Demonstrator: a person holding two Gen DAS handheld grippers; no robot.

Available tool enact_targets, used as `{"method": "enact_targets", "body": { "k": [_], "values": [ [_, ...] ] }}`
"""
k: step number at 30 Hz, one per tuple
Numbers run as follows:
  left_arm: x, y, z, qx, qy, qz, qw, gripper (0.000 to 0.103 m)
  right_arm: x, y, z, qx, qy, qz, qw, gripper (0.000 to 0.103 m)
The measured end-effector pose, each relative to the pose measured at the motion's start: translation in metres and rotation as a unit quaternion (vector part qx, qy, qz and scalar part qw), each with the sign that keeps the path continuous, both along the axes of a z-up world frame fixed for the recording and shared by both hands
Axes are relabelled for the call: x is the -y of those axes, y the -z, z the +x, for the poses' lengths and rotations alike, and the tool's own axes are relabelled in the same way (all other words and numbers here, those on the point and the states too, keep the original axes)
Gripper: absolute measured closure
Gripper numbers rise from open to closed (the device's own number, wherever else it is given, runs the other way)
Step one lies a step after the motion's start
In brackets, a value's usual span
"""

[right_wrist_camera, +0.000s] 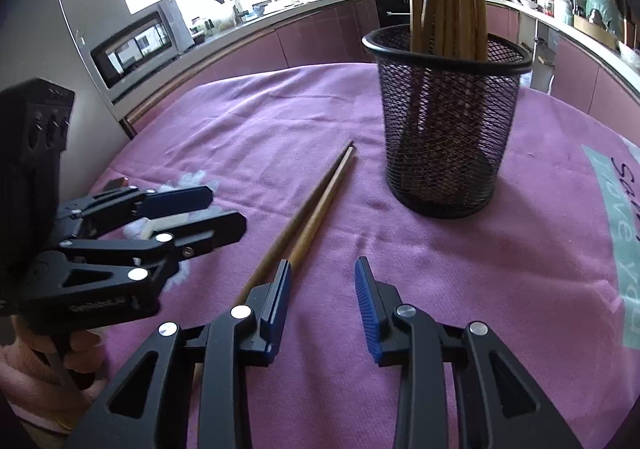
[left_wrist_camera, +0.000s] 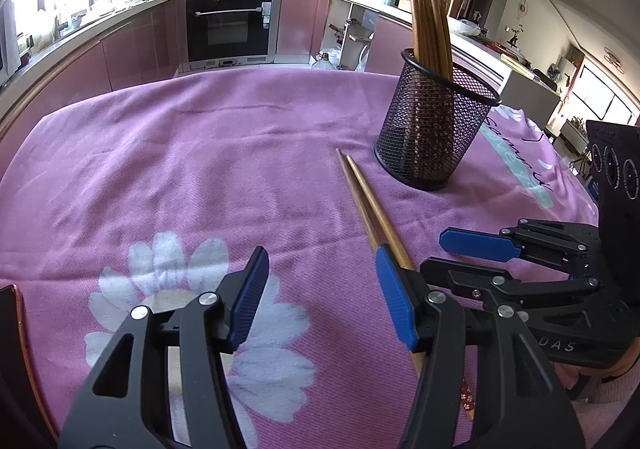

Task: Organize utensils
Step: 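Lower both open grippers toward the two chopsticks lying on the cloth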

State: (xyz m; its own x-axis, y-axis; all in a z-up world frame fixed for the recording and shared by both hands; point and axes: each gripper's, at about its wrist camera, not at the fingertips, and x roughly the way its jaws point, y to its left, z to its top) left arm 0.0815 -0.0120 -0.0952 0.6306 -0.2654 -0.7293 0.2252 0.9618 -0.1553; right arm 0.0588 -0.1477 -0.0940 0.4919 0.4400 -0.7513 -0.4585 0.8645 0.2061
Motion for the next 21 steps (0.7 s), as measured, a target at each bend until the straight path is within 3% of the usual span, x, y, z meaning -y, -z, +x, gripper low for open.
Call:
{"method": "enact_targets", "body": {
  "k": [8,21],
  "values": [
    [-0.005,0.002,0.002,-0.003,-0.009,0.0,1.0,0.048,-0.019,0.003,0.001,0.007,-0.017,-0.021,1.0,0.072],
    [0.005,0.0,0.003,0.0,0.014,0.007,0.9999,0.048,0.0,0.0,0.0,0.0,-0.001,-0.028,1.0,0.076]
  ]
}}
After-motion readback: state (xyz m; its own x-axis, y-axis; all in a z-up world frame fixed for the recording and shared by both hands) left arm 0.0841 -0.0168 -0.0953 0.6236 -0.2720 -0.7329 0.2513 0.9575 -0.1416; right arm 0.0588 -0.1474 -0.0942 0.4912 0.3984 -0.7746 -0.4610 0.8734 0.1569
